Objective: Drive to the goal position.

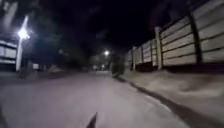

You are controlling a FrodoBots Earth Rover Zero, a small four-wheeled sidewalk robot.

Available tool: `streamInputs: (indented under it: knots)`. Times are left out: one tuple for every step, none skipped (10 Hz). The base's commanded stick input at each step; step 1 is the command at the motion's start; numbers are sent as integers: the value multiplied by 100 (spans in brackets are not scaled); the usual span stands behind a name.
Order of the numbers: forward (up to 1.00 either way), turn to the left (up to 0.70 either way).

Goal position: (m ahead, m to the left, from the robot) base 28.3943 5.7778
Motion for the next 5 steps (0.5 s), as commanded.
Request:
streamInputs:
  knots:
    - [70, -18]
    - [70, 0]
    - [70, -8]
    - [70, -31]
    - [70, -35]
